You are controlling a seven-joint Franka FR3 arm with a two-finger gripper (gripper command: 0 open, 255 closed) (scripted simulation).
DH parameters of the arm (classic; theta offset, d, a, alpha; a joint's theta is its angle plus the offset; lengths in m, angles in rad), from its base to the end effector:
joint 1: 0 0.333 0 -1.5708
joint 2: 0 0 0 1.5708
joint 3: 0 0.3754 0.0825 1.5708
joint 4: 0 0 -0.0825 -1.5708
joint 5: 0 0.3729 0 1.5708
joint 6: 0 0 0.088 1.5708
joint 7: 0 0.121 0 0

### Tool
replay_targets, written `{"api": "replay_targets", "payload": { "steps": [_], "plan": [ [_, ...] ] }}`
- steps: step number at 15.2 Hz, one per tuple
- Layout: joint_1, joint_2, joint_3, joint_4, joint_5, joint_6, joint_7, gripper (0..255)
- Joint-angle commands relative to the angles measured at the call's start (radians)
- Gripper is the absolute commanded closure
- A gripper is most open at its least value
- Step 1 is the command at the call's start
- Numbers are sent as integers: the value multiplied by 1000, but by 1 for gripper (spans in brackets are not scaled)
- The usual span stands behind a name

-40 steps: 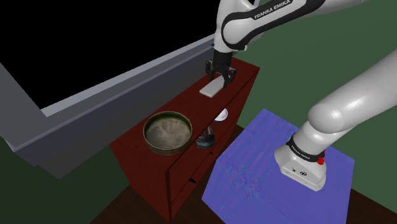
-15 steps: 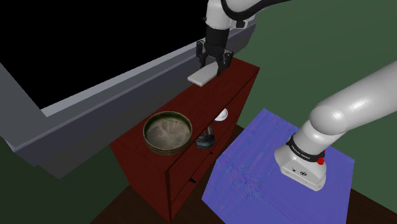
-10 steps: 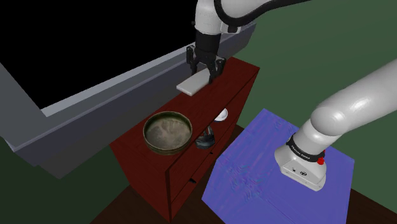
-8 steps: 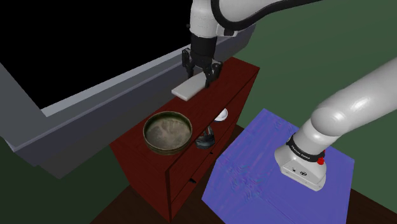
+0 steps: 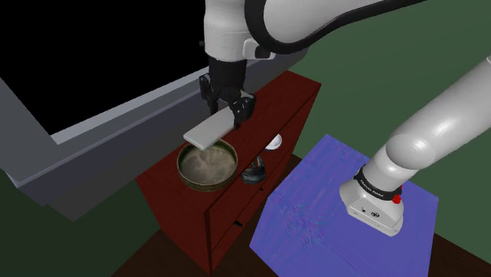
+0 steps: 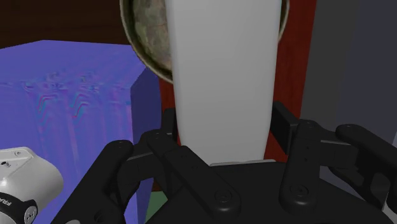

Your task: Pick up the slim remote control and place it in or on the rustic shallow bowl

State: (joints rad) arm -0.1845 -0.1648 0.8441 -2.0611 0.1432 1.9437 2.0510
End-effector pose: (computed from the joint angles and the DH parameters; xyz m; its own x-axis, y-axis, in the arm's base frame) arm 0.3794 0.3353 0.5296 0.1193 -0.9928 -0.0070 -0.9928 -0.1194 0.0086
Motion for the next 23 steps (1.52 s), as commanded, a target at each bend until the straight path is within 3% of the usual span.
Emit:
{"api": "replay_targets", "payload": {
  "steps": [1,4,17,23],
  "plan": [
    [8,54,44,42,-39,1,73,255],
    [38,168,114,125,-134,-7,211,255],
    [58,253,113,7,-214,159,268,255],
    [60,260,112,2,-220,168,272,255]
  ]
}}
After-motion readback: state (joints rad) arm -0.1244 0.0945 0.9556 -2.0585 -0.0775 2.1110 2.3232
